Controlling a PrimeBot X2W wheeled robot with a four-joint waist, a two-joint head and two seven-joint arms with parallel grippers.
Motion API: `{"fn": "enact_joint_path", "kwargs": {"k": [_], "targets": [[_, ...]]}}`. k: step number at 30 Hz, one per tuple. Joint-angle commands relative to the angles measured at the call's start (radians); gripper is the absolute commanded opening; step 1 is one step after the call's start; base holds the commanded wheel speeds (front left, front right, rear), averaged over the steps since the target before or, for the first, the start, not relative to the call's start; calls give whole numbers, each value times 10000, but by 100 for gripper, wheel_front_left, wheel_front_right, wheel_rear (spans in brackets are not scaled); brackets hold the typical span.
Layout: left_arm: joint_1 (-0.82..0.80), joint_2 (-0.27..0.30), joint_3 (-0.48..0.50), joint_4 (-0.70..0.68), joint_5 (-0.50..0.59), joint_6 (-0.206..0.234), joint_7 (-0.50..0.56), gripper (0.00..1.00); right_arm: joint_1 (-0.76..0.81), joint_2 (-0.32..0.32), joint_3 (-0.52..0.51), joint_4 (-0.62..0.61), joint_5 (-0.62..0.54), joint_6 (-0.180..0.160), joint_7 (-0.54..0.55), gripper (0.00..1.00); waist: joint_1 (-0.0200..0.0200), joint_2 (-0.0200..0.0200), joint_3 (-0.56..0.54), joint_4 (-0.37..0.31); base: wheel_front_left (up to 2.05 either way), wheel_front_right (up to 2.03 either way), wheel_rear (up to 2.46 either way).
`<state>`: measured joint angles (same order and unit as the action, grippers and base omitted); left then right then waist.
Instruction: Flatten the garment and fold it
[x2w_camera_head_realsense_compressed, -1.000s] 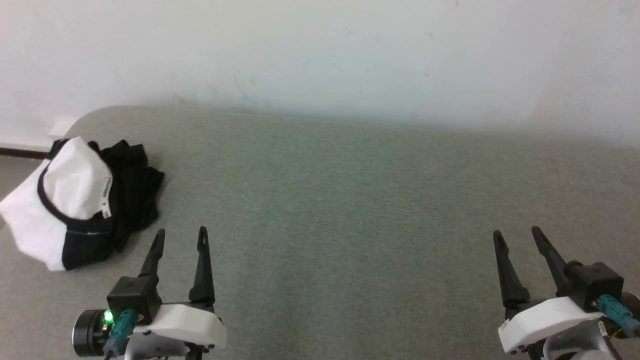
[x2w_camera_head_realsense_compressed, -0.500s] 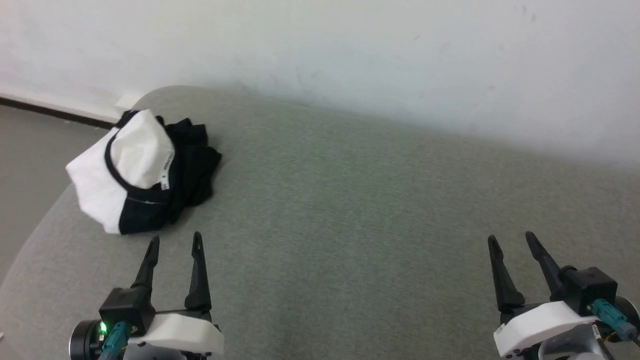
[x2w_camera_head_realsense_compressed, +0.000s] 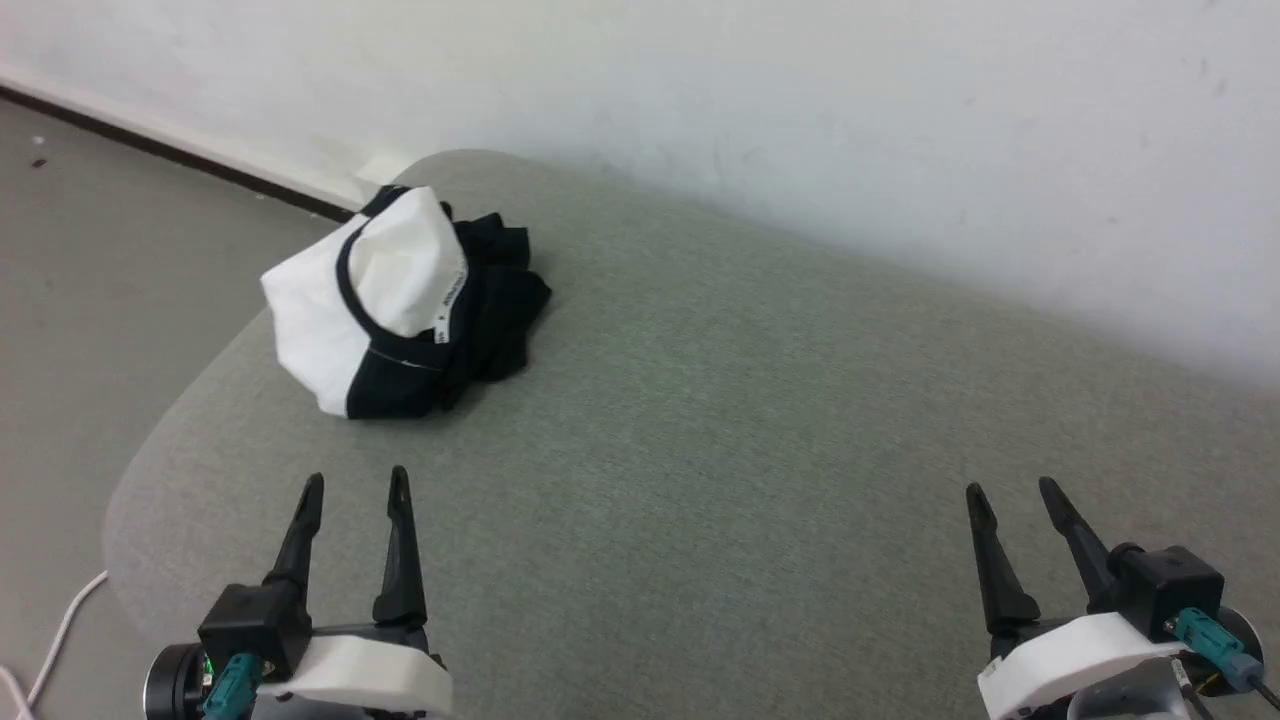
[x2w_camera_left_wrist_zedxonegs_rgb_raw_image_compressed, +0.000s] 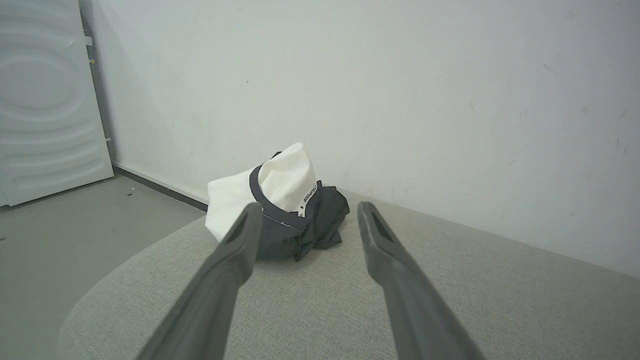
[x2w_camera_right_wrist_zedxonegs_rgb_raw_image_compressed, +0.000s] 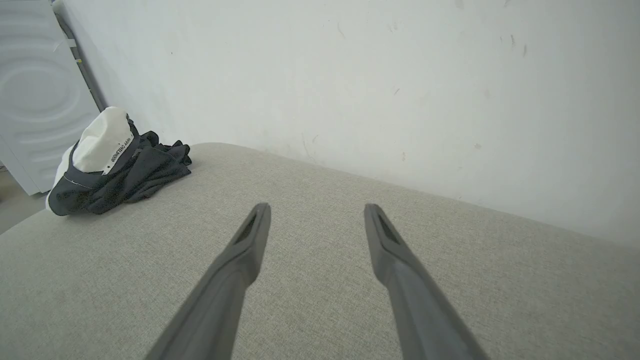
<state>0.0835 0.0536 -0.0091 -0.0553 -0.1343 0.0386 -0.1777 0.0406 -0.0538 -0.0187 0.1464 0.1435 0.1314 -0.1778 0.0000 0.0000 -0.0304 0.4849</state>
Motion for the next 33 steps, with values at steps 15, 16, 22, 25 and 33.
{"fn": "enact_joint_path", "kwargs": {"k": [15, 16, 22, 25, 33], "targets": [[418, -27, 101, -77, -323, -75, -389, 100, 68, 28, -61, 131, 591, -6, -388, 100, 0, 0, -295, 1050, -1, -1, -1], [434, -28, 105, -82, -336, -75, -410, 100, 83, 29, -66, 140, 617, -6, -409, 100, 0, 0, -300, 1099, 0, 0, 0], [495, -30, 124, -105, -436, -79, -535, 100, 137, 31, -152, 187, 729, -7, -534, 100, 0, 0, -304, 1424, 0, 0, 0], [515, -30, 117, -109, -478, -86, -598, 100, 153, 32, -190, 209, 740, -7, -597, 100, 0, 0, -294, 1598, 0, 0, 0], [572, -33, 100, -99, -605, -101, -766, 100, 147, 35, -474, 340, 652, -7, -764, 100, 0, 0, -297, 2067, 0, 0, 0]]}}
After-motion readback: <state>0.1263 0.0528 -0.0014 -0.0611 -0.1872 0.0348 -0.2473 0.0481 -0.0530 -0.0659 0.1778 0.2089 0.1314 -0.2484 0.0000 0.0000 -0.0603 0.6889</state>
